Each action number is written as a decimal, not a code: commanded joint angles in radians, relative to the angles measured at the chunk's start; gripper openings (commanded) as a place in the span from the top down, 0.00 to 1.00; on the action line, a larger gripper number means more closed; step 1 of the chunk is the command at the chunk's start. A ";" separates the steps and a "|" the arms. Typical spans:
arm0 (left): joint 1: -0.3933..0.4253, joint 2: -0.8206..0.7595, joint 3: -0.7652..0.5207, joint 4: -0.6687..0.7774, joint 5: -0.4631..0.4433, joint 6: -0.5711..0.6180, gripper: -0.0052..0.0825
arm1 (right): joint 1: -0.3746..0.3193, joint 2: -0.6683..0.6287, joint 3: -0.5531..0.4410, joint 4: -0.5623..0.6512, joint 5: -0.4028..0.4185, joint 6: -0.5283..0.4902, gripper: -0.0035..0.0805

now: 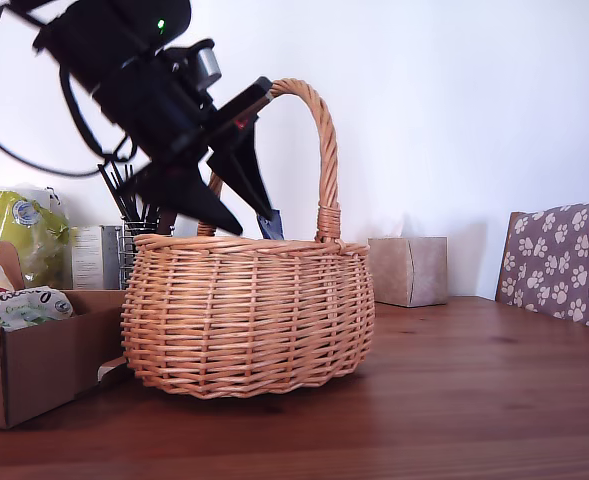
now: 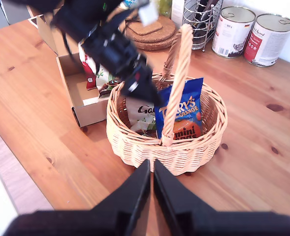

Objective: Move the bags of Easter eggs from the cardboard box on the left into the woven basket on the right side.

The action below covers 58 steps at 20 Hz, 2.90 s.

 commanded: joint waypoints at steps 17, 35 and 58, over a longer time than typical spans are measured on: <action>0.095 -0.438 -0.032 -0.290 -0.305 0.150 0.93 | 0.002 -0.007 0.001 0.026 0.000 0.002 0.95; 0.511 -0.399 -0.182 -0.203 -0.053 0.547 0.23 | 0.002 -0.007 0.001 0.028 0.000 0.001 0.95; 0.512 0.235 0.069 -0.277 -0.120 0.552 0.23 | 0.002 -0.006 0.001 0.027 0.000 0.001 0.95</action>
